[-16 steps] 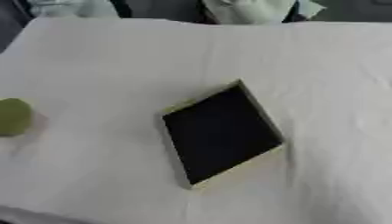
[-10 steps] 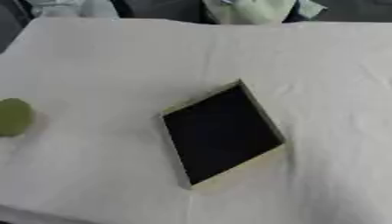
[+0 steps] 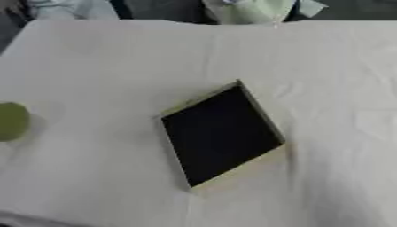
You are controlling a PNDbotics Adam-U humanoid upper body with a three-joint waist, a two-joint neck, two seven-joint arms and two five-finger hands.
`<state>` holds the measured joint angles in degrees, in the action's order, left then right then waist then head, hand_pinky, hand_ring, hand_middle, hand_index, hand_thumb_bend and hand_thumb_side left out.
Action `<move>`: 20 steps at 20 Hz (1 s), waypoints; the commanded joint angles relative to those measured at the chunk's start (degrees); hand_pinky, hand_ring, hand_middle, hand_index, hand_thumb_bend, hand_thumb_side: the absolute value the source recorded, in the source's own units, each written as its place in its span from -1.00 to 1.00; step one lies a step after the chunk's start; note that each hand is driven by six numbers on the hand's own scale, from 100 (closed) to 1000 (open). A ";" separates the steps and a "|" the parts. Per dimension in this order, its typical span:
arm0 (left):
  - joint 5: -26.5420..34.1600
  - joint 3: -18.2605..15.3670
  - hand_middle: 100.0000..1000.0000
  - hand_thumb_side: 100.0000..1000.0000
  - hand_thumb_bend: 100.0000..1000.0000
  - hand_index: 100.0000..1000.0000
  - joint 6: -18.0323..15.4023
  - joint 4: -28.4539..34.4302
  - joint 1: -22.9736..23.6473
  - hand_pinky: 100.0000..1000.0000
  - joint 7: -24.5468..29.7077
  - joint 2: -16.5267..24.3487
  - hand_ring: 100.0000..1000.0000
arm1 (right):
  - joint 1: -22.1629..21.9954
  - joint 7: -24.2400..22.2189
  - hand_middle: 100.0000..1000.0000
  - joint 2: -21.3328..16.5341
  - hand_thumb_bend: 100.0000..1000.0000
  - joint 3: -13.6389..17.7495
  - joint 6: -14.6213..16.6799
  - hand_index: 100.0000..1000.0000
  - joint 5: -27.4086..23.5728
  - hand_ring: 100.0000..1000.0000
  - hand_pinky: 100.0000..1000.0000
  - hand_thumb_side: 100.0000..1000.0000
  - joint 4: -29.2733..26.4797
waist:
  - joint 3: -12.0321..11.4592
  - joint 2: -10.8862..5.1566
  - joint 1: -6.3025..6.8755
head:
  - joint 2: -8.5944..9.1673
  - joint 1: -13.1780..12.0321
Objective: Pick up objects on the table and place them in the box.
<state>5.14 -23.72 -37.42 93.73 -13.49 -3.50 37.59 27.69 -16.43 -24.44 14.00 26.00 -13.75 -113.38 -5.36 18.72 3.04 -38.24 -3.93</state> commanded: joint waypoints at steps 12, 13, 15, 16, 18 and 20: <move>-18.88 3.94 0.55 -0.43 -1.00 0.65 -5.54 -21.45 -2.10 0.32 -1.21 14.25 0.76 | 0.11 -0.72 0.31 -1.93 -1.00 -0.18 -0.02 0.73 0.06 0.58 0.39 0.04 -1.21 | 0.36 -0.93 0.58 | -0.16 0.32; -19.66 4.11 0.57 -0.90 -1.00 0.67 -5.77 -22.72 -2.36 0.34 -1.17 14.53 0.78 | 0.10 -0.73 0.31 -1.94 -1.00 -0.17 -0.04 0.73 0.04 0.58 0.39 0.02 -1.21 | 0.38 -0.93 0.60 | -0.23 0.37; -21.32 4.68 0.63 -0.34 -1.00 0.72 -5.98 -26.10 -3.10 0.41 -0.51 15.16 0.84 | 0.04 -0.84 0.31 -1.98 -1.00 -0.23 -0.11 0.73 0.03 0.58 0.39 0.04 -1.21 | 0.51 -0.96 0.71 | -0.60 0.56; -22.56 5.15 0.65 -0.31 -1.00 0.74 -6.34 -27.96 -3.40 0.45 0.41 15.47 0.86 | 0.02 -0.94 0.31 -1.97 -1.00 -0.29 -0.15 0.73 0.01 0.58 0.39 0.04 -1.21 | 0.58 -0.97 0.75 | -0.75 0.63; -24.38 5.81 0.68 -0.26 -1.00 0.78 -7.45 -30.78 -3.77 0.52 1.96 15.84 0.90 | 0.00 -1.12 0.31 -1.95 -1.00 -0.38 -0.22 0.73 -0.07 0.58 0.39 0.04 -1.21 | 0.69 -0.94 0.81 | -0.90 0.63; -26.28 6.33 0.70 -0.24 -0.98 0.80 -8.56 -32.79 -4.04 0.56 2.97 16.11 0.92 | -0.06 -1.27 0.31 -1.94 -1.00 -0.42 -0.30 0.73 -0.13 0.58 0.39 0.04 -1.21 | 0.78 -0.92 0.86 | -0.98 0.58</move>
<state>-20.03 -17.33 -45.40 61.89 -16.85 -1.31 50.16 27.17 -17.43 -24.94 13.56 25.65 -13.73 -113.38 -4.60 18.73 3.80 -38.83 -3.41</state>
